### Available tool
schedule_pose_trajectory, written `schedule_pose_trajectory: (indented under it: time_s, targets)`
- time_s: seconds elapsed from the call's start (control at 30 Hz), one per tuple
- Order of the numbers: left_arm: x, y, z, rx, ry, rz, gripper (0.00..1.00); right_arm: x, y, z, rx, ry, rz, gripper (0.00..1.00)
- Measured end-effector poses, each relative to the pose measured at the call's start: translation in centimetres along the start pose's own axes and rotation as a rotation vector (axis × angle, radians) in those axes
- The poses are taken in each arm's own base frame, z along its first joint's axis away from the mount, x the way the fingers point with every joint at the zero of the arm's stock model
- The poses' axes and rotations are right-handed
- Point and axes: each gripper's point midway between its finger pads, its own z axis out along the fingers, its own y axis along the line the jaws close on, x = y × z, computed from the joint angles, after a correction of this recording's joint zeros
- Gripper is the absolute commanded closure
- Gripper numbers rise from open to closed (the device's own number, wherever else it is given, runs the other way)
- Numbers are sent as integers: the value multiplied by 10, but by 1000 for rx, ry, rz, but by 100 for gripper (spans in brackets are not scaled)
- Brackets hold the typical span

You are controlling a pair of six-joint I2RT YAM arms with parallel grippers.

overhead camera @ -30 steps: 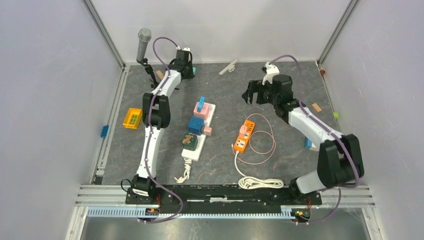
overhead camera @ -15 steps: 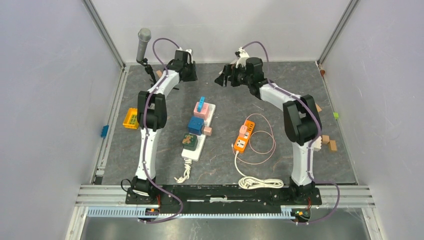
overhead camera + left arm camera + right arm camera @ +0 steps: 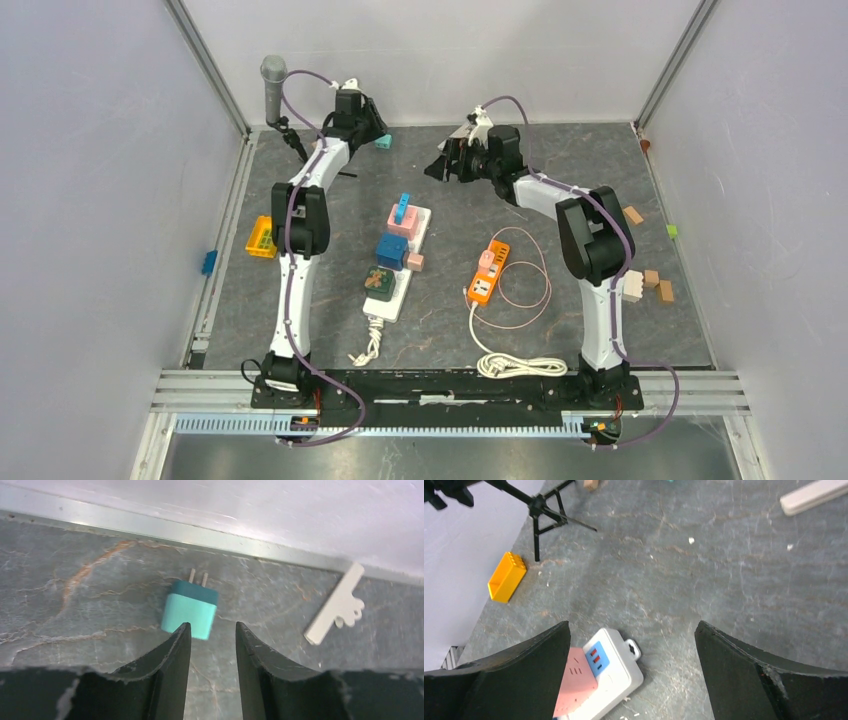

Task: Insert the plug
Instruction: Move the plug to the center of the board.

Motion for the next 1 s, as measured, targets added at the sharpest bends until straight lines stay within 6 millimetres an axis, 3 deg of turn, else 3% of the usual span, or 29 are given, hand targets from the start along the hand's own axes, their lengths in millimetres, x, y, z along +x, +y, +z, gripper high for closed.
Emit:
schedule_pose_trajectory:
  time_s: [0.23,0.5,0.67,1.0]
  targets:
    - [12,42,37,-35,-21,-230,61,33,-9,-5,8,63,38,2]
    - [11,54,47,-14,-37,-380,51,52,-11,-12,7,95,59,2]
    - [13,45,50,34,-20,-407,52,53,-10,-16,0,96,59,2]
    - [37,4,45,153,87,-393,59,46,-9,-26,2,77,56,2]
